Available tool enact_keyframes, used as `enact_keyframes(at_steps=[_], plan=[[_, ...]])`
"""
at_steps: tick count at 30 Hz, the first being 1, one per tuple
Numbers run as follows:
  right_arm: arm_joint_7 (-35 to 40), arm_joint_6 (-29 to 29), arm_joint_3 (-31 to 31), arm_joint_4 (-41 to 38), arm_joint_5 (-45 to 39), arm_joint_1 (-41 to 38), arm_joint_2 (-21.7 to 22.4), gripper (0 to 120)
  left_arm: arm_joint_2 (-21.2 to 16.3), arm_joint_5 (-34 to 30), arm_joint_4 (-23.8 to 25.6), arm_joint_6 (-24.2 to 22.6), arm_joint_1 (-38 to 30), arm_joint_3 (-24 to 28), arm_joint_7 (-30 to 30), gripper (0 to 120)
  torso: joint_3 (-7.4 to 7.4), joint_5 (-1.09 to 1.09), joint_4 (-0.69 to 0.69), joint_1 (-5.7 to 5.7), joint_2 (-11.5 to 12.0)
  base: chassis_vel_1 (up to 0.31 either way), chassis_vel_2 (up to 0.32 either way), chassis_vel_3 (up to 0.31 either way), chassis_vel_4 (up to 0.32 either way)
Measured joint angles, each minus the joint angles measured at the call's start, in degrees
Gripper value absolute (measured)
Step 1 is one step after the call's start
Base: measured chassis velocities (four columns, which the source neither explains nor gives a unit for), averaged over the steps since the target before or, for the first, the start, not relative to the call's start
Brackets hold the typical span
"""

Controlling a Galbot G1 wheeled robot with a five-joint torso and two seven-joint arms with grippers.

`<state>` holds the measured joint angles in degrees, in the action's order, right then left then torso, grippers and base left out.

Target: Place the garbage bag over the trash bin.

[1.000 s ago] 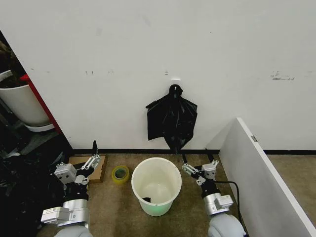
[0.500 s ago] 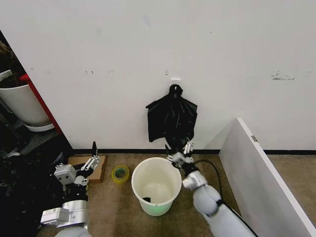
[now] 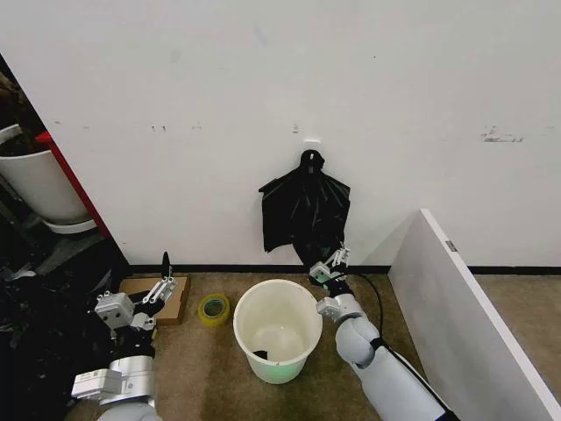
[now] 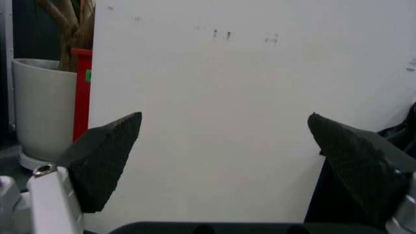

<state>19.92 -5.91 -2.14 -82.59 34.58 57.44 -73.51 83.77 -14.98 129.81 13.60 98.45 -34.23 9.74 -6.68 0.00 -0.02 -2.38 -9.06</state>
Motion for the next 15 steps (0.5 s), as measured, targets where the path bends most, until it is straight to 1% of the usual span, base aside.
enact_keyframes(at_steps=[1,5,6,7,8,9,11,12,13,14,15], plan=[[-0.09,-0.04,-0.11,0.55,-0.01,-0.19,-0.12,83,0.19,0.27,-0.02,-0.01,0.01,0.22,0.01,100,0.00,0.00,0.00,0.00,0.00,0.000,0.000,0.000,0.000],[-0.30,-0.23,-0.34,1.86,-0.13,-0.80,-0.78,66,0.44,0.66,0.10,-0.01,0.20,0.42,0.02,100,0.00,0.00,0.01,0.00,0.00,0.000,0.000,0.000,0.000],[-0.30,-0.23,-0.34,1.86,-0.13,-0.80,-0.78,66,0.44,0.66,0.10,-0.01,0.20,0.42,0.02,100,0.00,0.00,0.01,0.00,0.00,0.000,0.000,0.000,0.000],[-0.32,-0.43,-0.42,2.11,-0.20,-0.90,-0.89,62,0.43,0.66,0.15,-0.01,0.24,0.36,0.02,100,0.00,0.00,0.01,0.00,0.00,0.000,0.000,0.000,0.000],[-0.32,-0.53,-0.46,2.18,-0.26,-0.93,-0.91,59,0.41,0.66,0.18,-0.01,0.27,0.31,0.03,100,0.00,0.00,0.01,0.00,0.00,0.000,0.000,0.000,0.000],[-0.33,-0.79,-0.49,2.26,-0.57,-0.93,-0.92,53,0.38,0.66,0.20,-0.01,0.33,0.19,0.08,100,0.00,0.00,0.01,0.00,0.00,0.000,0.000,0.000,0.000],[-0.33,-0.92,-0.50,2.20,-0.99,-0.83,-0.85,45,0.37,0.66,0.20,0.00,0.33,0.12,0.16,100,0.00,0.00,0.01,0.00,0.00,0.000,0.000,0.000,0.000],[-0.30,-0.95,-0.50,2.07,-1.35,-0.72,-0.78,41,0.38,0.65,0.20,0.02,0.32,0.11,0.21,100,0.00,0.00,0.01,0.00,0.00,0.000,0.000,0.000,0.000],[-0.30,-0.95,-0.50,2.07,-1.35,-0.72,-0.78,41,0.38,0.65,0.20,0.02,0.32,0.11,0.21,100,0.00,0.00,0.01,0.00,0.00,0.000,0.000,0.000,0.000],[-0.18,-0.95,-0.46,1.64,-2.31,-0.50,-0.67,35,0.43,0.63,0.14,0.07,0.28,0.14,0.24,100,0.00,0.00,0.00,0.00,0.00,0.000,0.000,0.000,0.000],[-0.12,-0.95,-0.41,1.50,-2.69,-0.44,-0.64,33,0.44,0.63,0.12,0.08,0.27,0.16,0.24,100,0.00,0.00,0.00,0.00,0.00,0.000,0.000,0.000,0.000]])
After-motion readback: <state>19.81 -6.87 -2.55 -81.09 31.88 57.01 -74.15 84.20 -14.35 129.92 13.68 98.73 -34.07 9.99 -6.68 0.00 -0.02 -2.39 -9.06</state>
